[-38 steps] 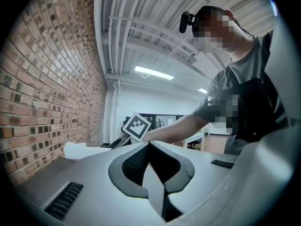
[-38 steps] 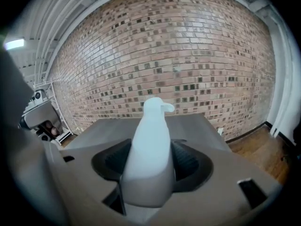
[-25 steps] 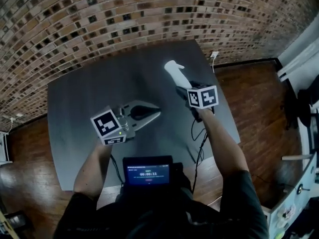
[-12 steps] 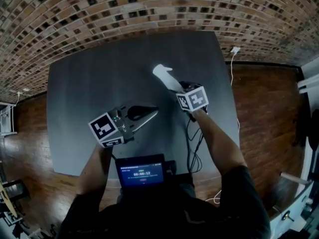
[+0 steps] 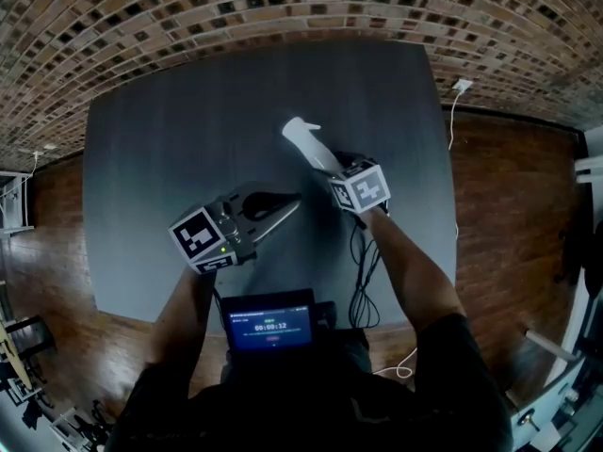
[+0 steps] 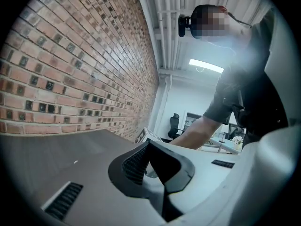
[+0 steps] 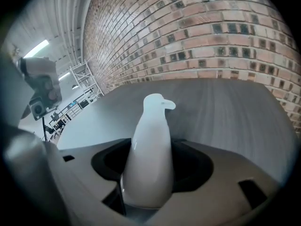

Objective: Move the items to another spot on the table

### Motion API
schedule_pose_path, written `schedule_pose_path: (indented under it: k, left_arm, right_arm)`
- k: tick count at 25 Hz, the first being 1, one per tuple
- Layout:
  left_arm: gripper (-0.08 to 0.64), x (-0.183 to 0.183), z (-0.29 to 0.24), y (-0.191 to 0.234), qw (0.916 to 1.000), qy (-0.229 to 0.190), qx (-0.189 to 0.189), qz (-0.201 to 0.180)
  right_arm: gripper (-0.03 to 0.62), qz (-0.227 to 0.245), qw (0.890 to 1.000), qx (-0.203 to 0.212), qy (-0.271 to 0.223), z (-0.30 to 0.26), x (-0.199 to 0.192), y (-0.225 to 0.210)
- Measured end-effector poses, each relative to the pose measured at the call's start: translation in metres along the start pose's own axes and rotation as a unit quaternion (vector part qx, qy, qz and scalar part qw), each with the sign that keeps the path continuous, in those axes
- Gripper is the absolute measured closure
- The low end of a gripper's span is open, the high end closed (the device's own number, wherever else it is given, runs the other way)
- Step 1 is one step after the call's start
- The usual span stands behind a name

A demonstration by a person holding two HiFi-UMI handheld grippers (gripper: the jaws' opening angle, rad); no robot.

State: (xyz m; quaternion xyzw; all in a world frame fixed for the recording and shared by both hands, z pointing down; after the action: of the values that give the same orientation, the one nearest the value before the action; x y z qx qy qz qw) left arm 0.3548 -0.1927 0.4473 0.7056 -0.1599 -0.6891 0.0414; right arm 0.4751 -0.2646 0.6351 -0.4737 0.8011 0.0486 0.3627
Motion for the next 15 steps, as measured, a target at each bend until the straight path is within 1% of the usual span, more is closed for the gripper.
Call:
schedule_pose_path:
  k: [3,7,10,13,14,15]
  left_arm:
    - [0.568,-0.001,-0.002,0.006,1.0000,-0.004,0.006,-0.003]
    - [0.568,-0.008,-0.005,0.008,0.9999,0.003,0.004,0.009]
    - [0.568,-0.005,-0.011,0.006,1.0000,-0.003,0.002,0.009]
    - [0.568,-0.001,-0.012,-0.002,1.0000,0.005,-0.004,0.006]
    - [0.568,0.000,-0.010,-0.005,0.9999,0.009,-0.006,0.004]
    - [0.568,0.000,-0.009,-0.007,0.9999,0.014,-0.007,0.002]
  right_arm:
    - [0.316,0.002,1.000,0.002,0.002,-0.002,-0.002,0.001]
    - [0.313,0.005,1.000,0.009,0.022,-0.008,-0.011,0.000]
    - [0.310,0.004,0.999,0.017,0.033,-0.007,-0.009,-0.002]
    - [0.305,0.012,0.999,0.024,0.029,-0.003,-0.003,0.000]
    - [0.300,0.015,0.999,0.025,0.030,-0.002,-0.002,0.001]
    - [0.256,0.017,0.999,0.025,0.033,-0.002,-0.003,0.002]
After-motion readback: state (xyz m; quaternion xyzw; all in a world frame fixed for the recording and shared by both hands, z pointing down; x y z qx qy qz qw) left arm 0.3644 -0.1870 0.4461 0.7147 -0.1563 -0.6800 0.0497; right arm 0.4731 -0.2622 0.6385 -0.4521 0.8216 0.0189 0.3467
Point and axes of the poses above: the fingertips, and each gripper's own axes: z backward along the fingers, y to its left, x out of its top, the point moved 5 cm from there along z, backward along the fingers, and after that the axes turned 2 degrees about z, right-handed, at the moved point
